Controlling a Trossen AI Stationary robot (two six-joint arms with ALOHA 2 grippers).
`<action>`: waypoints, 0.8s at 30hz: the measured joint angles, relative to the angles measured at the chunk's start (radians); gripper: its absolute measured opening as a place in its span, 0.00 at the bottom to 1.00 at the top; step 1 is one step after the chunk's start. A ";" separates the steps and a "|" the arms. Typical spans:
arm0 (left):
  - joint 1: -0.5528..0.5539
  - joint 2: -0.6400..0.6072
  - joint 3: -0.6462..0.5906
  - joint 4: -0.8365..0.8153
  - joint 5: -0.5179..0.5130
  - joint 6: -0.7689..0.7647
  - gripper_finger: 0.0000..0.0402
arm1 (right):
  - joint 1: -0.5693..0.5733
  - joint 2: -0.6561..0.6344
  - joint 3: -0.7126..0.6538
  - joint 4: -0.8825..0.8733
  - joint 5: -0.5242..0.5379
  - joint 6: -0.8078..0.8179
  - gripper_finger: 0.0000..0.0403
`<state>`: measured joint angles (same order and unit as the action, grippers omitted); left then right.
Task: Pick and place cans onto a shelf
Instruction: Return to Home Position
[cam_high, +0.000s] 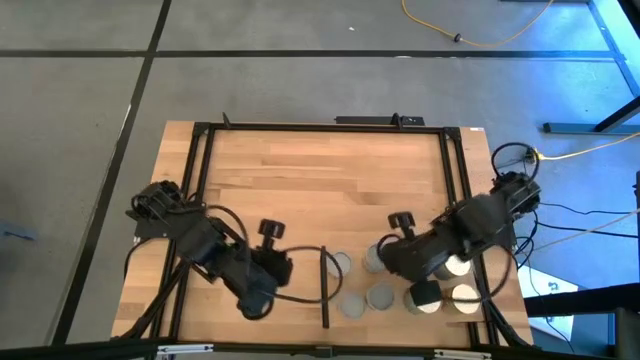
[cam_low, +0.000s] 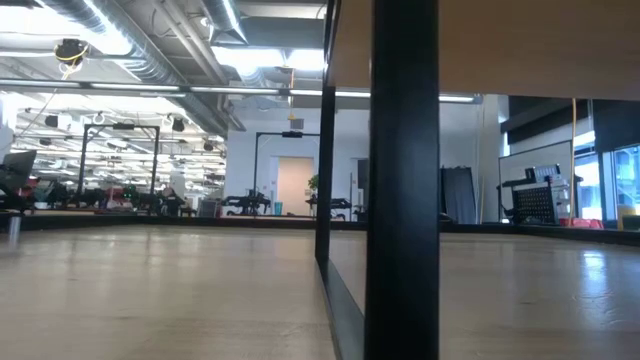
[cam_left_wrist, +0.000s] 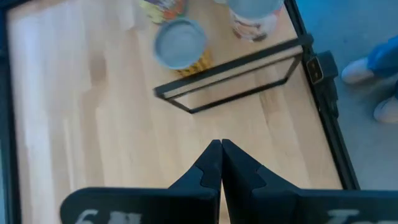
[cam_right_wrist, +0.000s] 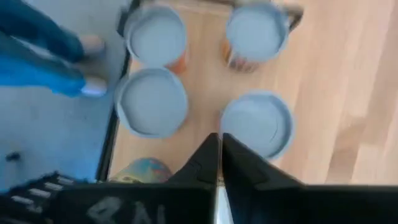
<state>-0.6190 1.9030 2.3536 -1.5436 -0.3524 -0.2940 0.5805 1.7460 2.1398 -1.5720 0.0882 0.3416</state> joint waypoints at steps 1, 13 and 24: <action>-0.002 -0.015 0.001 -0.006 -0.012 -0.010 0.00 | 0.000 -0.009 0.021 0.004 0.017 -0.018 0.05; -0.144 -0.232 0.002 -0.028 -0.267 -0.118 0.00 | 0.011 -0.325 -0.045 0.003 0.228 -0.024 0.05; -0.352 -0.430 -0.148 -0.026 -0.509 -0.255 0.00 | 0.011 -0.691 -0.394 0.246 0.263 0.015 0.05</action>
<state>-0.9710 1.4731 2.2060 -1.5700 -0.8615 -0.5493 0.5919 1.0548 1.7462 -1.3258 0.3508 0.3565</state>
